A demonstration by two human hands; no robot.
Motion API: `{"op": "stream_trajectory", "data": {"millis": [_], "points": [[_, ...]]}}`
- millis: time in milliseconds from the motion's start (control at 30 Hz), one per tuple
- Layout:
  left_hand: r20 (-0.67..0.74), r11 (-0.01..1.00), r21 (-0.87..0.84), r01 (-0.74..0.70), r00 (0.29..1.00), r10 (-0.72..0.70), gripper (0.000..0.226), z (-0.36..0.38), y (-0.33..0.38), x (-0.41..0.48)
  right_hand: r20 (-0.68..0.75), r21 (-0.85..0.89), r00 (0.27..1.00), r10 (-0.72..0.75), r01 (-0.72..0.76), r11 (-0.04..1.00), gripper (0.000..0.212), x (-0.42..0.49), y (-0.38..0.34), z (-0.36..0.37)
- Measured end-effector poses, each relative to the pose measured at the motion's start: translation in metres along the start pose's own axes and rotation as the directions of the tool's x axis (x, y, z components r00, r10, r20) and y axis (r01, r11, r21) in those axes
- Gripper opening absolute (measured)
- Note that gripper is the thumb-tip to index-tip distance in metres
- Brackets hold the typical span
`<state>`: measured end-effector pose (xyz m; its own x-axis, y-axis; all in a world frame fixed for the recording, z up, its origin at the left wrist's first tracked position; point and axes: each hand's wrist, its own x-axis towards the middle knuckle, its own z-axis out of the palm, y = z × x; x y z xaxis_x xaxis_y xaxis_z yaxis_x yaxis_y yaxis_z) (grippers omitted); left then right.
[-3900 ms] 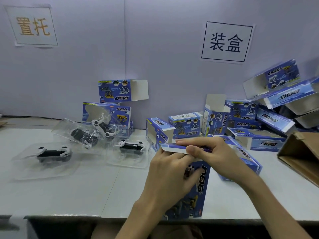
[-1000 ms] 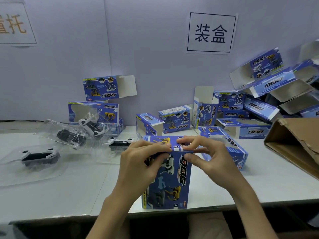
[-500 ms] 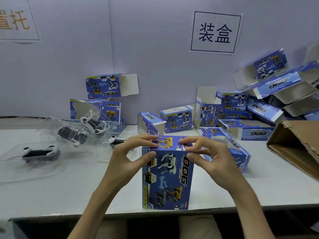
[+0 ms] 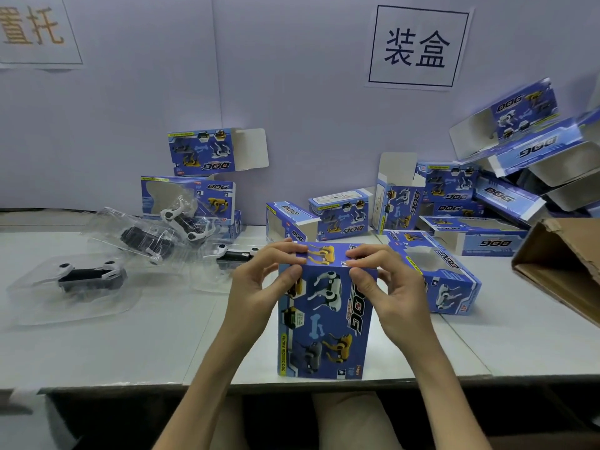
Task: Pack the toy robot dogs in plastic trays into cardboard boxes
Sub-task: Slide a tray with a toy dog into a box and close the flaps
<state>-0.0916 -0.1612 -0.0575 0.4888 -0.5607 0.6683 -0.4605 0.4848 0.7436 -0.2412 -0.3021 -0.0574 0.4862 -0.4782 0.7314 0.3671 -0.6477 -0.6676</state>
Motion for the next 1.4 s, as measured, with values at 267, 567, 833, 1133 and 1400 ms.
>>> {"op": "stream_trajectory", "data": {"millis": [267,567,833,1133,1400], "points": [[-0.063,0.999,0.014,-0.05,0.997,0.051,0.01,0.008,-0.002,-0.004,-0.035,0.109,0.998,0.05,-0.046,0.993,0.009,-0.005,0.001,0.004],[-0.127,0.999,0.002,-0.051,0.991,0.051,0.019,0.014,-0.001,-0.012,-0.138,0.216,0.984,0.108,-0.077,0.973,0.018,-0.013,-0.001,0.016],[-0.159,0.999,-0.009,-0.051,0.986,0.049,0.016,0.016,-0.004,-0.005,-0.155,0.084,0.984,0.085,-0.073,0.994,0.015,0.0,-0.002,0.013],[-0.051,0.98,0.061,0.192,0.981,-0.189,0.072,0.007,-0.015,-0.019,-0.101,0.192,0.985,0.14,-0.119,0.974,0.009,-0.016,-0.004,0.009],[0.073,0.941,0.216,0.26,0.957,-0.281,0.082,-0.017,0.002,-0.037,-0.075,0.407,0.983,0.169,-0.125,0.905,0.005,-0.033,-0.014,0.005]]}}
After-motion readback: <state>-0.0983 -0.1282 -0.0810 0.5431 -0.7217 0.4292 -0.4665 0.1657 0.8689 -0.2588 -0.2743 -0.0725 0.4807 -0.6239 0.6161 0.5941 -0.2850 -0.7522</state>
